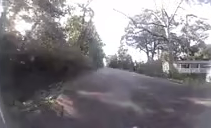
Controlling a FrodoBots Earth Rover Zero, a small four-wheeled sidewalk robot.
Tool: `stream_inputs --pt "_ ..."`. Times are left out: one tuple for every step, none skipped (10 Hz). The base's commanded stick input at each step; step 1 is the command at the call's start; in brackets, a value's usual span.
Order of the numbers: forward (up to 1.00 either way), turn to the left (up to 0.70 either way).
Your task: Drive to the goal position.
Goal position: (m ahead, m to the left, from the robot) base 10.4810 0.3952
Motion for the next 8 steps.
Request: stream_inputs --pt "0.70 0.00" --pt "0.70 0.00" --pt "0.70 -0.01" --pt "0.70 -0.06" --pt "0.70 -0.25" --pt "0.70 -0.12" --pt "0.70 0.00" --pt "0.70 0.00"
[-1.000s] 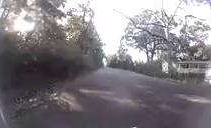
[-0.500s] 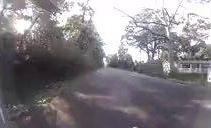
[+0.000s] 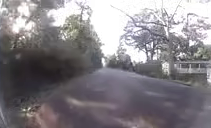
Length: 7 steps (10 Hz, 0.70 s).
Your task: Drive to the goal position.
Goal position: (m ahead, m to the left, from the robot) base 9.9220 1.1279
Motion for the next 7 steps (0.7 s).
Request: stream_inputs --pt "0.70 0.00" --pt "0.70 0.00" --pt "0.70 0.00" --pt "0.70 0.00" --pt "0.70 0.00" --pt "0.70 0.00" --pt "0.70 0.00"
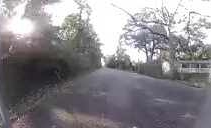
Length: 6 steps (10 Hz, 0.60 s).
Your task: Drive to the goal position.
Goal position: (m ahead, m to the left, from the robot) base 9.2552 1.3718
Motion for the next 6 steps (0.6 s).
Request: stream_inputs --pt "0.70 0.00" --pt "0.70 0.00" --pt "0.70 0.00" --pt "0.70 0.00" --pt "0.70 0.06" --pt "0.70 0.15"
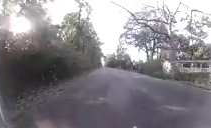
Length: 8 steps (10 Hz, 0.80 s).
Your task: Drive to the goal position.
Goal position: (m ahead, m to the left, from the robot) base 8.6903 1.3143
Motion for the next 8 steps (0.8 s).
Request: stream_inputs --pt "0.70 0.24" --pt "0.70 0.33" --pt "0.70 0.23" --pt "0.70 0.01" --pt "0.70 0.00" --pt "0.70 0.00" --pt "0.70 0.00" --pt "0.70 0.00"
